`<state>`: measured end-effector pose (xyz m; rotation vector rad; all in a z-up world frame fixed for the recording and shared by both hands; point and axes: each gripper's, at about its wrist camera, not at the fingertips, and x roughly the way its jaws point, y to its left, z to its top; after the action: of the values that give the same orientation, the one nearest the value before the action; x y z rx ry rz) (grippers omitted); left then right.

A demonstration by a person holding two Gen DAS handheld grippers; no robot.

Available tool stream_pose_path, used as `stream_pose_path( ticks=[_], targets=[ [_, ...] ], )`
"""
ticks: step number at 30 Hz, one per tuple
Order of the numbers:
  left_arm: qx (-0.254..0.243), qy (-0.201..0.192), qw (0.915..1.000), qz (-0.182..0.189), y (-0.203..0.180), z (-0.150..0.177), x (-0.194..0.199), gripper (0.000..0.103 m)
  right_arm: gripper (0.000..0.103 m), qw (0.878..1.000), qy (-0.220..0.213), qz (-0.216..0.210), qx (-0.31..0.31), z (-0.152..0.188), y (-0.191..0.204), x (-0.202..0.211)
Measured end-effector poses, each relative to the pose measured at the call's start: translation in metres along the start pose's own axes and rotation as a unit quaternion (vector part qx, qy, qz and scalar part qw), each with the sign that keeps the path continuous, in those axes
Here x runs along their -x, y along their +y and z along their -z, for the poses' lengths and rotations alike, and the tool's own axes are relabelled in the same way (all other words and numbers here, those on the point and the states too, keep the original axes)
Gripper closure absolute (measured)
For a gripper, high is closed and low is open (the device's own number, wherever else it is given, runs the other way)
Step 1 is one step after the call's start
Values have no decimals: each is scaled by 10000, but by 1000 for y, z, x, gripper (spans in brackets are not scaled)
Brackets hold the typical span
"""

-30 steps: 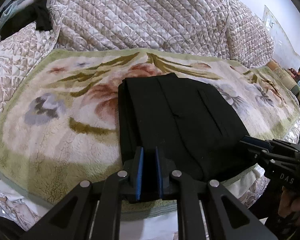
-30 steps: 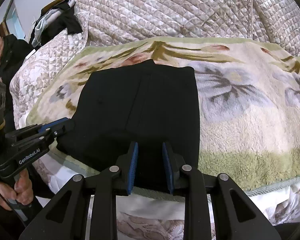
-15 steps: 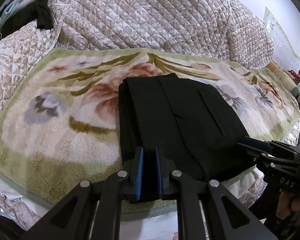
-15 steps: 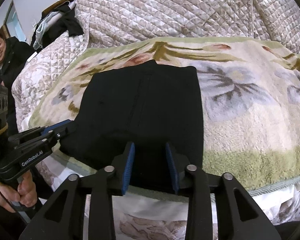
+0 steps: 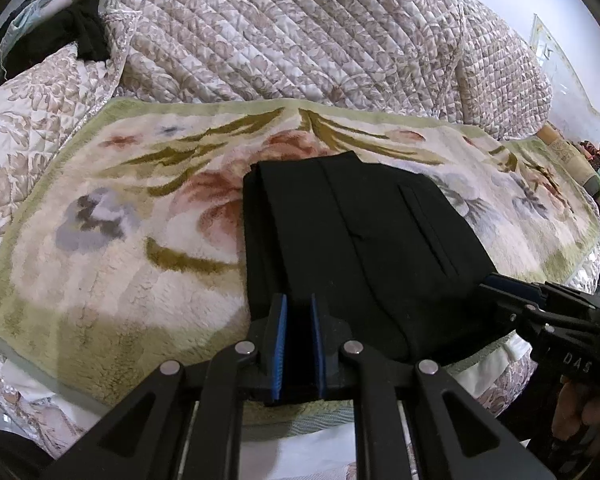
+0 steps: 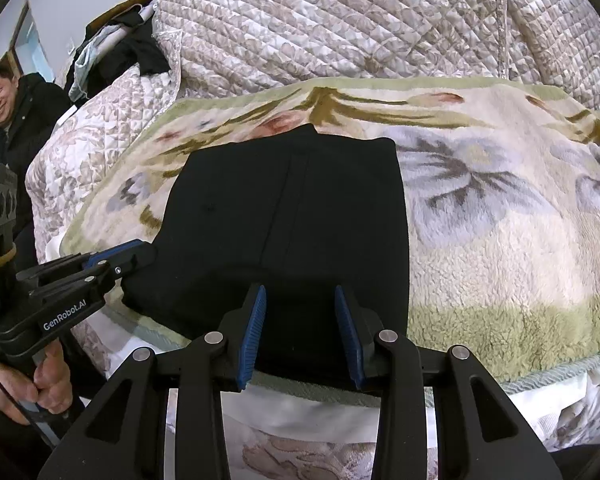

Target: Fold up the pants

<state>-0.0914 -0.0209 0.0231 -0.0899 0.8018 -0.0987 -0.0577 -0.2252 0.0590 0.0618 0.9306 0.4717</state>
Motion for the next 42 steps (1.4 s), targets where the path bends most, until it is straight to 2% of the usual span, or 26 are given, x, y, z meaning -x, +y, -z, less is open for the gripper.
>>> stream_pose_path(
  ticks=[9, 11, 16, 19, 23, 28, 30, 36, 42],
  targets=[
    [210, -71, 9998, 3, 29, -26, 2, 89, 66, 9997, -19, -88, -245, -24, -16, 2],
    [173, -40, 9998, 88, 31, -33, -2, 85, 66, 9997, -32, -118, -224, -32, -20, 1],
    [34, -9, 9997, 235, 28, -52, -16, 62, 64, 9993, 7, -235, -304, -57, -36, -5],
    [11, 21, 9993, 372, 24, -60, -28, 55, 51, 9994, -49, -247, -238, -68, -41, -8],
    [131, 208, 9976, 652, 28, -57, -47, 54, 51, 9978, 45, -406, -525, -69, -56, -22],
    [409, 268, 9961, 741, 42, -50, -60, 34, 51, 9935, 318, -580, -926, -60, -70, -40],
    [454, 260, 9961, 712, 44, -51, -62, 31, 51, 9926, 445, -591, -966, -57, -70, -48],
    [585, 318, 9938, 889, 39, -54, -72, 31, 44, 9916, 478, -679, -994, -58, -67, -57],
    [636, 396, 9902, 1181, 31, -41, -68, 33, 42, 9906, 455, -759, -1044, -57, -66, -59]
  ],
)
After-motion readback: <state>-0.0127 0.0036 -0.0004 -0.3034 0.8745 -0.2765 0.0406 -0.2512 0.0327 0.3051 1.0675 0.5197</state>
